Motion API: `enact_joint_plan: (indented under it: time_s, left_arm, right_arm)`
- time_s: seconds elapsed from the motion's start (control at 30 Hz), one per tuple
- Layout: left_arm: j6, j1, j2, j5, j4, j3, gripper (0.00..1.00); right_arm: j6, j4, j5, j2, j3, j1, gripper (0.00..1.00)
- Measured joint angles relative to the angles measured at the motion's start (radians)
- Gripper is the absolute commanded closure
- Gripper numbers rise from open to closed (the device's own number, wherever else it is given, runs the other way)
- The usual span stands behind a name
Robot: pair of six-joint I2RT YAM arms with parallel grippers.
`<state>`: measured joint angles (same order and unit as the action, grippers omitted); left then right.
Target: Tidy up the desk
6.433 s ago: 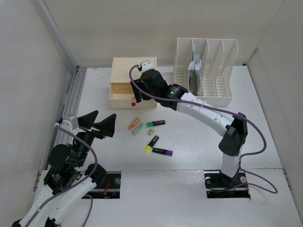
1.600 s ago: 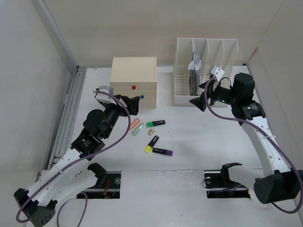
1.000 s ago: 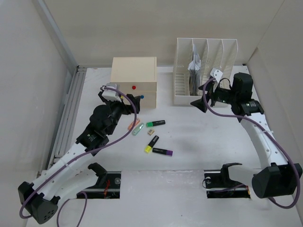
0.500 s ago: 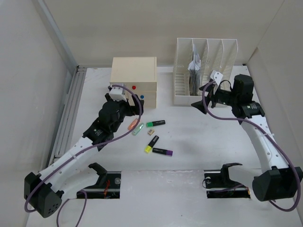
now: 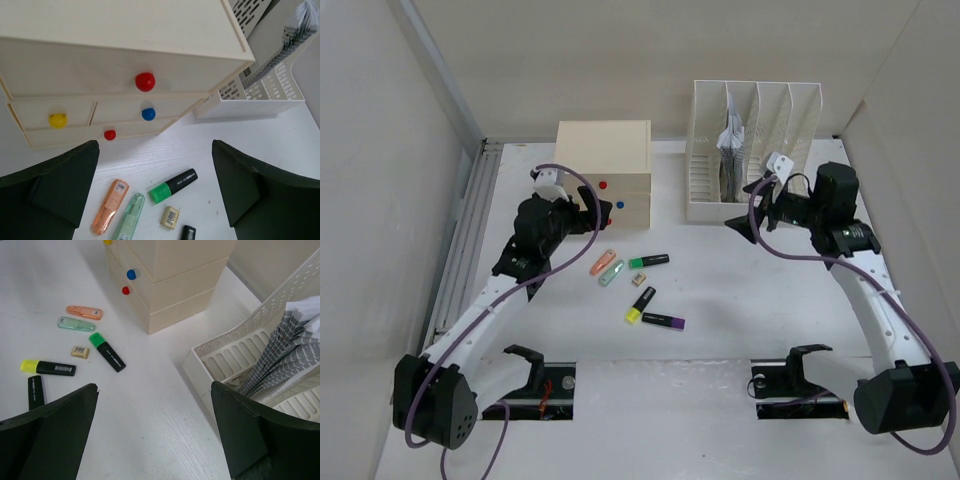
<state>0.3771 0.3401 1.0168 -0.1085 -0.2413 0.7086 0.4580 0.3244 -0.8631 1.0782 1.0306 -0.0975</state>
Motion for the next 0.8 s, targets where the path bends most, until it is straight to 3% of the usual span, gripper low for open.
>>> enact_joint_plan:
  time_s: [0.13,0.33,0.5,0.73,0.8]
  left_arm:
    - [0.020,0.000,0.021,-0.019,-0.007,-0.020,0.18]
    - [0.130,-0.020,0.038,-0.011,-0.075,-0.113,0.19]
    - [0.175,-0.027,0.040,0.042,-0.082,-0.146,0.00]
    - [0.203,-0.072,0.051,0.100,-0.085,-0.146,0.00]
    - [0.214,-0.087,0.051,0.105,-0.095,-0.146,0.08]
  right_arm:
    - [-0.047,-0.005,0.048,0.016,0.001,-0.010,0.00]
    - [-0.105,-0.018,0.245,0.031,0.003,-0.140,0.00]
    - [-0.126,-0.023,0.434,0.031,0.013,-0.151,0.00]
    - [-0.133,-0.035,0.507,0.031,0.024,-0.152,0.00]
    - [-0.133,-0.038,0.509,0.031,0.024,-0.152,0.00]
